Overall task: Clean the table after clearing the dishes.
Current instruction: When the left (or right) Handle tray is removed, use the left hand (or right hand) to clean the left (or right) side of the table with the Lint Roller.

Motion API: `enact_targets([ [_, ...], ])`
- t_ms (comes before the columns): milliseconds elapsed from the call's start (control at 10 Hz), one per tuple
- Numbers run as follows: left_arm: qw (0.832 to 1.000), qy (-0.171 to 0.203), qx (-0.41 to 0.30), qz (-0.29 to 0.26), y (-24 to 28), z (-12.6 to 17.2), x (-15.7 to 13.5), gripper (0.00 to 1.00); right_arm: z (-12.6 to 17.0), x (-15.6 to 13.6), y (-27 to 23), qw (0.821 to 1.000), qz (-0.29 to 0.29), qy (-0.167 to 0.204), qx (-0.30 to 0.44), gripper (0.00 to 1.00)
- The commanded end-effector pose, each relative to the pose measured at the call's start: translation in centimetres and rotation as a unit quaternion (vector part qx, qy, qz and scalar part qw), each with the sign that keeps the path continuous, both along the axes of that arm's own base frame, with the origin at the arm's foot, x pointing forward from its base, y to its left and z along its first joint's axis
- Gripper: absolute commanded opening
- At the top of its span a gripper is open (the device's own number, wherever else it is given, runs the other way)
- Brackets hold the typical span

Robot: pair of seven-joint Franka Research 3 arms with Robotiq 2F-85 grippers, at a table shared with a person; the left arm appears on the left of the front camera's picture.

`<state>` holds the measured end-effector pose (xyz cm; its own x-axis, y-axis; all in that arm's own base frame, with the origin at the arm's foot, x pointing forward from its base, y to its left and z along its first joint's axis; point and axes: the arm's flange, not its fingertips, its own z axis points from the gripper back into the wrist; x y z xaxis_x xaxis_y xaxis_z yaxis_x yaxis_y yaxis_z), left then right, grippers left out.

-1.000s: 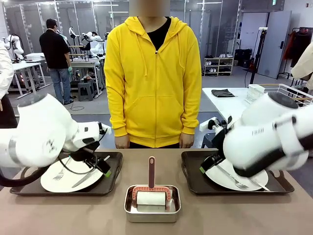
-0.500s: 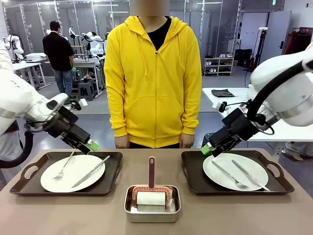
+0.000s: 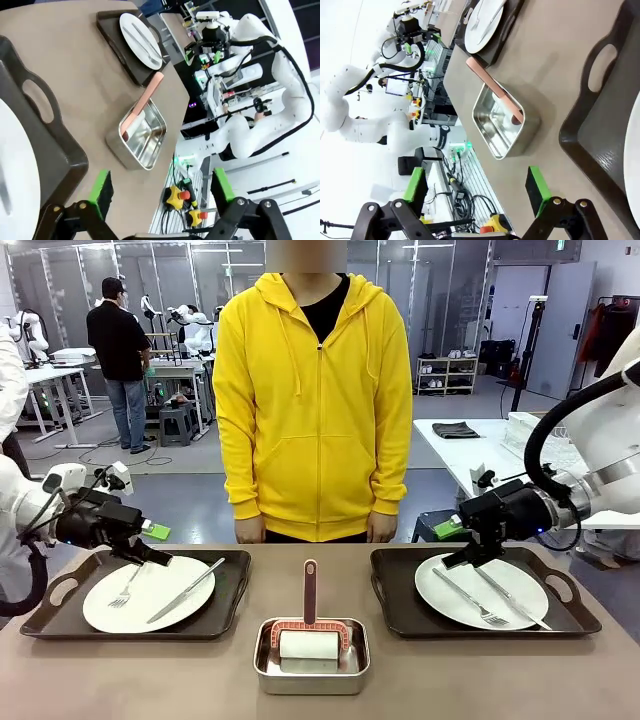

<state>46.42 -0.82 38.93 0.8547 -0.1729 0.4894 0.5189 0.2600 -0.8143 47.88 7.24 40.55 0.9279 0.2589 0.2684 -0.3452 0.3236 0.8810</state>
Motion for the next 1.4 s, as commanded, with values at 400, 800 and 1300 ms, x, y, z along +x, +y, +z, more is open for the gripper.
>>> enact_targets([
  [400, 1.000, -0.005, 0.008, -0.006, 0.1, 0.7, -0.3, 1.00, 0.3, -0.5, -0.4, 1.000, 0.000, -0.008, -0.006, 1.00],
  [800, 0.998, 0.060, -0.032, -0.014, 6.6, 1.5, 1.3, 1.00, 0.8, 2.8, -7.8, 0.995, 0.010, 0.063, 0.081, 1.00],
  [1300, 0.986, 0.095, -0.132, -0.024, 22.0, 0.6, -0.4, 1.00, 1.9, 4.3, -20.6, 0.981, -0.005, 0.106, 0.163, 1.00],
])
